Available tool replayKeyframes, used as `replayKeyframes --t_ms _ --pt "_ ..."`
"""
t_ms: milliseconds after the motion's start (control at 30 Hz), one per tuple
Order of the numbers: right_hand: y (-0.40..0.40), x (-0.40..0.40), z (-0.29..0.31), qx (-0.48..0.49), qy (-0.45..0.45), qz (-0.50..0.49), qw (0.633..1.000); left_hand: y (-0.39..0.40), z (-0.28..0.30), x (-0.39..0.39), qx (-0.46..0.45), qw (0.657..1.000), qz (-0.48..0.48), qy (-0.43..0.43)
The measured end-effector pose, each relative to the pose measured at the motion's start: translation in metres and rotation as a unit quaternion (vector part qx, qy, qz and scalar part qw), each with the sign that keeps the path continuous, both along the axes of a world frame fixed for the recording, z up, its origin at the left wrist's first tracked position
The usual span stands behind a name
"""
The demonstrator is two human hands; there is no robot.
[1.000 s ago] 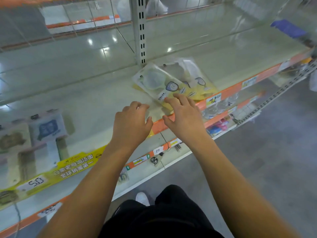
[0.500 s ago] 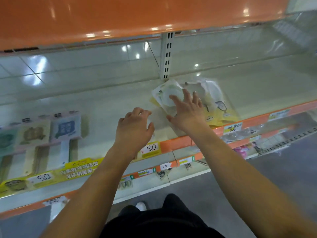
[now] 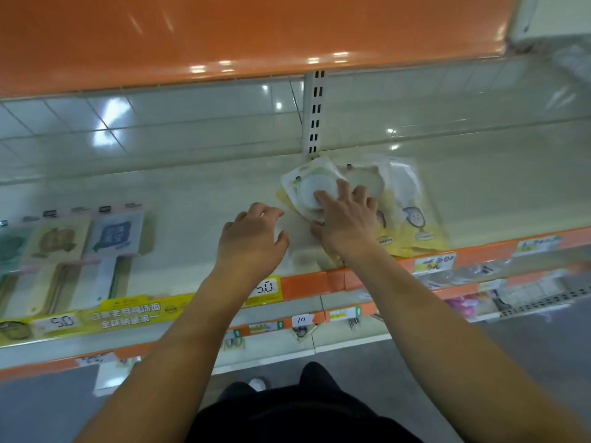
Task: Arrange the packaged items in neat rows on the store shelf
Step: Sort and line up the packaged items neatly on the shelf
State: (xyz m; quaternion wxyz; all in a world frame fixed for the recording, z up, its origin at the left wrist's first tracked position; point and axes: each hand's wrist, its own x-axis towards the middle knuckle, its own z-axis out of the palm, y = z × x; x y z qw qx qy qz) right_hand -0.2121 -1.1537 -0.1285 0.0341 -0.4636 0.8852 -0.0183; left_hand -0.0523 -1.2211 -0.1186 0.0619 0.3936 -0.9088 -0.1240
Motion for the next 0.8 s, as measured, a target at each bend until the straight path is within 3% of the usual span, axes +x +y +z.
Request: replayKeyframes --t_ms 467,800 --pt "0.002 0.002 -0.003 -0.077 -0.070 0.050 0.993 0.008 -0.003 -0.003 -0.002 0.998 0.053 0.013" --pt "-0.024 0.047 0.011 -0.135 -0.129 0.057 0.981 -0.008 0.001 0.048 -0.016 0.994 0.110 0.004"
